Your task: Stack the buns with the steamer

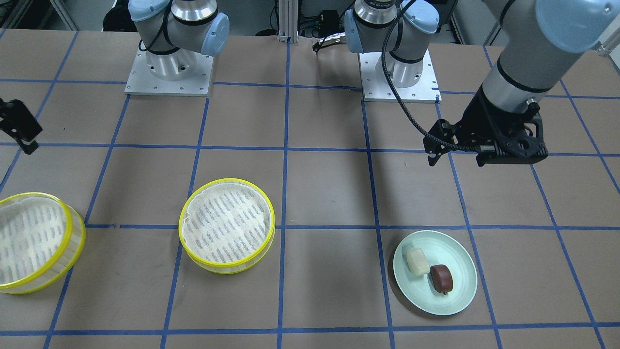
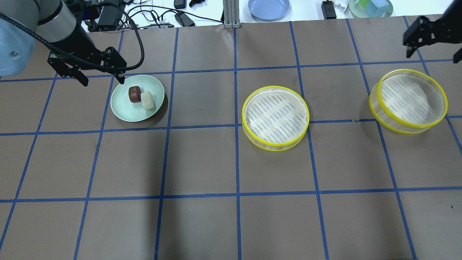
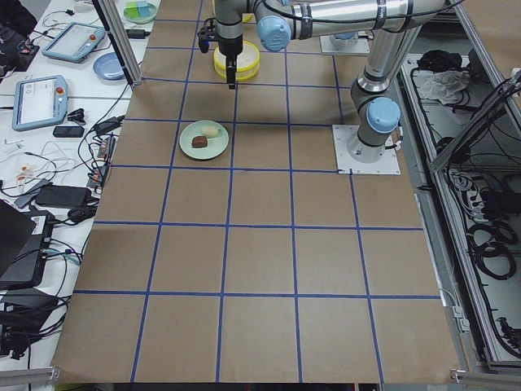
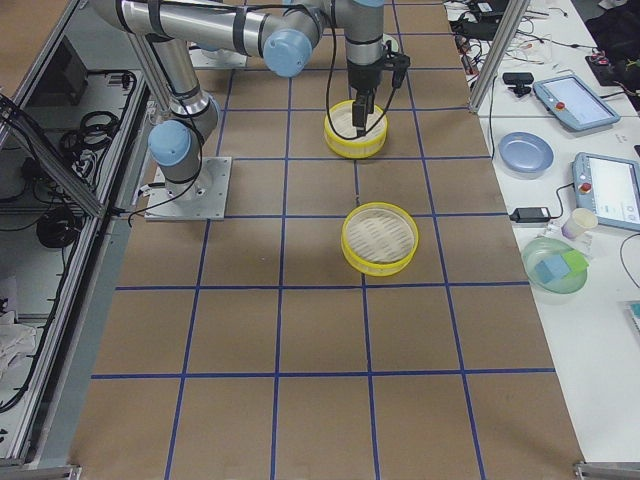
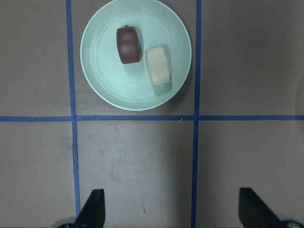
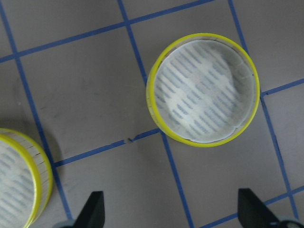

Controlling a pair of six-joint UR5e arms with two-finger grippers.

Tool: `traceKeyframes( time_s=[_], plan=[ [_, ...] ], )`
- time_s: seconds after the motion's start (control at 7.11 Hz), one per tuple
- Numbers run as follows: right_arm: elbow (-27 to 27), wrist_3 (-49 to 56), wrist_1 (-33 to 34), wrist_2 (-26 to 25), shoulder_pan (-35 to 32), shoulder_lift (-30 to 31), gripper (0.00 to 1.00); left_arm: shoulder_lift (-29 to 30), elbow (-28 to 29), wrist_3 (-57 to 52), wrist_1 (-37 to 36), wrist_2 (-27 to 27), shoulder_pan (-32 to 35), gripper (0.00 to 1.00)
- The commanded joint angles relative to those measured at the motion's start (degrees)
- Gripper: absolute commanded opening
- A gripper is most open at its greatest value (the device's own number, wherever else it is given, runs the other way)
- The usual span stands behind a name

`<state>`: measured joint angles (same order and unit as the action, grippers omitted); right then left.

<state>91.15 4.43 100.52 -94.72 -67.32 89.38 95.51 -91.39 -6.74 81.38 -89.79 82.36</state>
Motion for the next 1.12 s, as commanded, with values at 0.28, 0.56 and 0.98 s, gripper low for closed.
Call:
traceKeyframes(
  time_s=[0.28,0.56,0.98],
  plan=[
    [0.07,12.74,16.03,5.25,13.86,-19.01,1.0,8.26,-3.27,1.81,-9.91,2.76,-0.01,1.0],
    [0.08,20.67,22.33,4.9,16.17,-23.89,1.0,13.45,-3.27,9.54,-12.2,2.78,-0.01,0.95],
    [0.16,24.12,27.19,4.9,16.52,-29.79,0.92,19.6,-3.27,12.09,-15.37,2.34,-0.01,0.86]
  ],
)
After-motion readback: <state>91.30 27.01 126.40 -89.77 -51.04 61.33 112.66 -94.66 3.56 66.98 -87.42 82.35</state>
